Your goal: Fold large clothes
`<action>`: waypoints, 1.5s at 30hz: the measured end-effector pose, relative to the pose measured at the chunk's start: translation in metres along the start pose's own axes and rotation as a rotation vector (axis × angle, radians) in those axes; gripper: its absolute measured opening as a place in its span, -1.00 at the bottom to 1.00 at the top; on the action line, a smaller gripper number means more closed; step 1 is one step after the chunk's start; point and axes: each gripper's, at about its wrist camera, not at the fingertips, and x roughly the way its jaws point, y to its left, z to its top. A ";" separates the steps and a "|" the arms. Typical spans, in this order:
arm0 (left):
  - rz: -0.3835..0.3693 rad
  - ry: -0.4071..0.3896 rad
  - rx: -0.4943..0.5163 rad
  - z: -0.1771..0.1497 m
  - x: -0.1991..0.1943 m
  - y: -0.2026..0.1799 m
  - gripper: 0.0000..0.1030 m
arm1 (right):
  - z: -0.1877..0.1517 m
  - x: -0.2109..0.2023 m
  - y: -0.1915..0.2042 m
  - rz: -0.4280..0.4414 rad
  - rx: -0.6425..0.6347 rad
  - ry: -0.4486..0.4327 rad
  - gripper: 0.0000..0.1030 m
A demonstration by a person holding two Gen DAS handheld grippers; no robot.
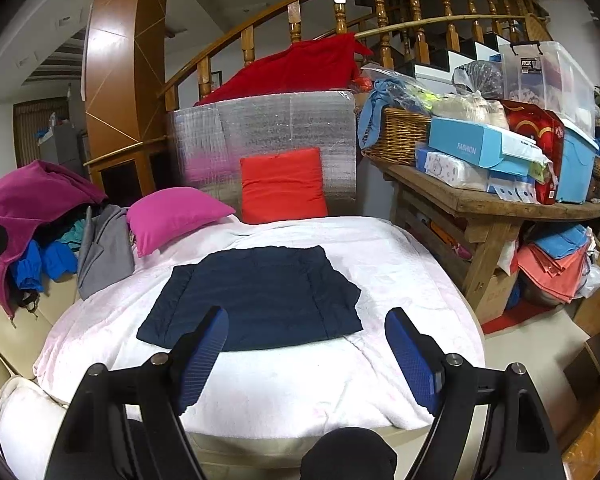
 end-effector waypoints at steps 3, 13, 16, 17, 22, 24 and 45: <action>0.003 -0.002 -0.001 0.000 -0.001 0.000 1.00 | 0.000 0.002 0.001 0.007 -0.003 0.006 0.62; 0.005 0.000 -0.012 -0.001 -0.001 0.003 1.00 | -0.004 0.006 0.008 0.027 -0.005 0.022 0.62; 0.007 0.004 -0.014 -0.001 0.000 0.004 1.00 | -0.004 0.007 0.008 0.028 -0.003 0.024 0.62; 0.007 0.005 -0.013 -0.001 0.000 0.004 1.00 | -0.004 0.007 0.008 0.028 -0.001 0.024 0.62; 0.007 0.006 -0.012 -0.002 0.000 0.003 1.00 | -0.005 0.009 0.006 0.029 0.008 0.025 0.62; 0.009 0.005 -0.011 -0.002 -0.001 0.003 1.00 | -0.005 0.009 0.006 0.029 0.008 0.028 0.62; 0.024 0.017 -0.014 -0.005 0.006 0.005 1.00 | -0.010 0.014 0.008 0.042 0.025 0.032 0.62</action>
